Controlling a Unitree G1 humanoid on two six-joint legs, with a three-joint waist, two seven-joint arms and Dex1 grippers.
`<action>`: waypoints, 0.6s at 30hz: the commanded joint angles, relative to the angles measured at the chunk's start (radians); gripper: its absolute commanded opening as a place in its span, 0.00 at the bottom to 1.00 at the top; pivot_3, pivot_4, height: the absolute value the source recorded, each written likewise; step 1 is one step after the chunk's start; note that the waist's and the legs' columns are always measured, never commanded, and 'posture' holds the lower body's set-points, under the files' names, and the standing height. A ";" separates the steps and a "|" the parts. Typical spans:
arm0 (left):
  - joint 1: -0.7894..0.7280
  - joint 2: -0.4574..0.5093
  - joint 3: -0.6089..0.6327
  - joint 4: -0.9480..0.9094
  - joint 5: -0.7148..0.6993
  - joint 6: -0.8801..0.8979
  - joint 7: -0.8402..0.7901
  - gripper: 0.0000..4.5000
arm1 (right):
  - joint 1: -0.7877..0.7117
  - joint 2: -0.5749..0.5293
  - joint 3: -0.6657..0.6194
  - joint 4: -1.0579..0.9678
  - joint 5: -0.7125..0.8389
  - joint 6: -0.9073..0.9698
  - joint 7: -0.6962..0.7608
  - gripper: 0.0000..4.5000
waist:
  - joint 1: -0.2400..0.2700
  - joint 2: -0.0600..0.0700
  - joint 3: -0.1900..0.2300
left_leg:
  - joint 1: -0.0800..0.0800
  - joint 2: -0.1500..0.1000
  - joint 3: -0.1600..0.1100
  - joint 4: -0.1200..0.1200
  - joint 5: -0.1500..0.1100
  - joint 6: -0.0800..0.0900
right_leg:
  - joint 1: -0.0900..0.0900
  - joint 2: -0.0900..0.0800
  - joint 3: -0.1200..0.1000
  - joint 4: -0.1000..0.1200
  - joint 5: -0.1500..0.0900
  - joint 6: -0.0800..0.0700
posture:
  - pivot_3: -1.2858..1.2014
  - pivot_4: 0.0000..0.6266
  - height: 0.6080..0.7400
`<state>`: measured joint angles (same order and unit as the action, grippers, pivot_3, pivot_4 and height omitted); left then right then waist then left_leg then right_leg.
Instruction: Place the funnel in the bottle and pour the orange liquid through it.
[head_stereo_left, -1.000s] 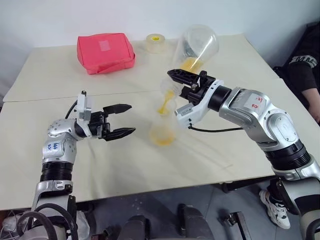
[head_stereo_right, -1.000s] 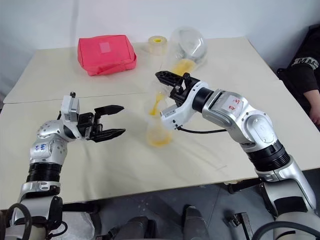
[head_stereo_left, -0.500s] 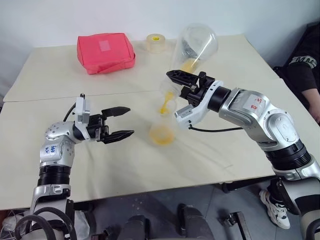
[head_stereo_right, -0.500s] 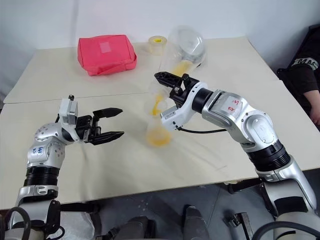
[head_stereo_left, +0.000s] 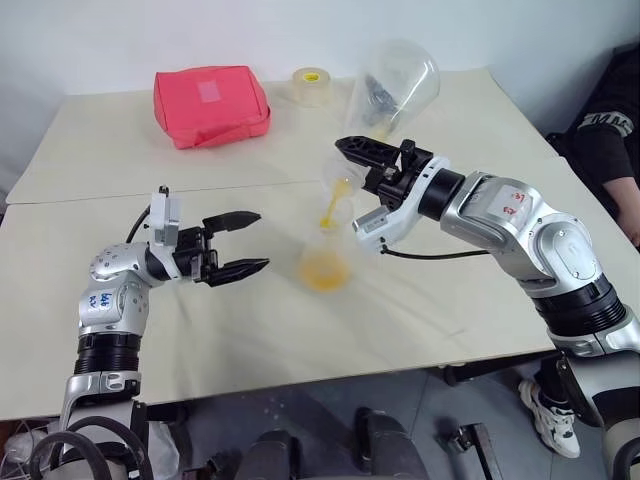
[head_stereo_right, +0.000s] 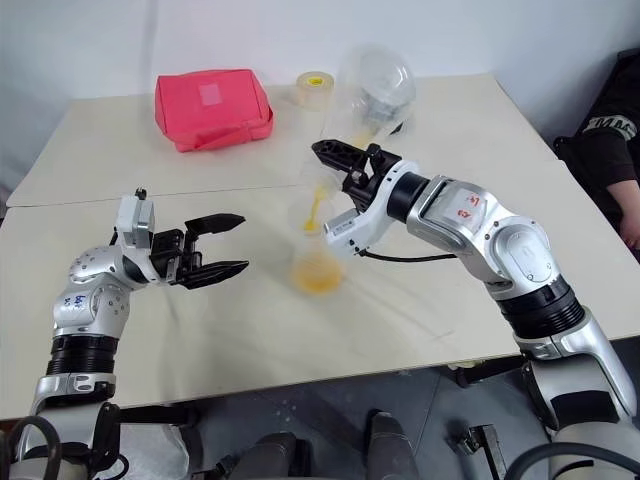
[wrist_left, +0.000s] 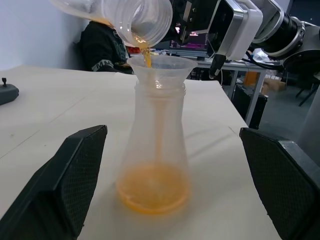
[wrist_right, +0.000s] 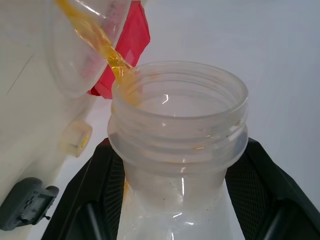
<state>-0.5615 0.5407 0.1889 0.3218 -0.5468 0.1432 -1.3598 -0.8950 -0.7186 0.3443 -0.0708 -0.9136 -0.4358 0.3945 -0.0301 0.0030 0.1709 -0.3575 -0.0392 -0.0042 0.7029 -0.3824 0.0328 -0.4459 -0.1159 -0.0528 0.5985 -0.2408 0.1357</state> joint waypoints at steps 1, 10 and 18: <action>-0.006 0.007 0.015 -0.032 -0.025 0.000 0.000 1.00 | -0.033 -0.011 -0.037 -0.015 -0.005 -0.014 -0.030 0.54 | 0.000 0.000 0.000 | 0.000 0.000 0.000 0.000 0.000 0.000 | 0.000 0.000 0.000 0.000 0.000 0.000 | 0.52 0.24 1.00; -0.015 0.006 0.013 -0.025 -0.023 -0.001 -0.002 1.00 | -0.035 -0.017 -0.036 -0.009 -0.028 -0.048 -0.059 0.54 | 0.000 0.000 0.000 | 0.000 0.000 0.000 0.000 0.000 0.000 | 0.000 0.000 0.000 0.000 0.000 0.000 | 0.52 0.24 1.00; -0.026 0.002 0.010 -0.017 -0.023 -0.002 -0.005 1.00 | -0.027 -0.016 -0.038 -0.011 -0.034 -0.067 -0.066 0.54 | 0.000 0.000 0.000 | 0.000 0.000 0.000 0.000 0.000 0.000 | 0.000 0.000 0.000 0.000 0.000 0.000 | 0.52 0.24 1.00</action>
<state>-0.5659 0.5398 0.1885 0.3229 -0.5468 0.1437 -1.3619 -0.9018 -0.7216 0.3443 -0.0633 -0.9537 -0.5015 0.3492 -0.0301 0.0030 0.1709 -0.3574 -0.0392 -0.0041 0.7029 -0.3824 0.0328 -0.4459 -0.1159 -0.0528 0.5985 -0.2408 0.1357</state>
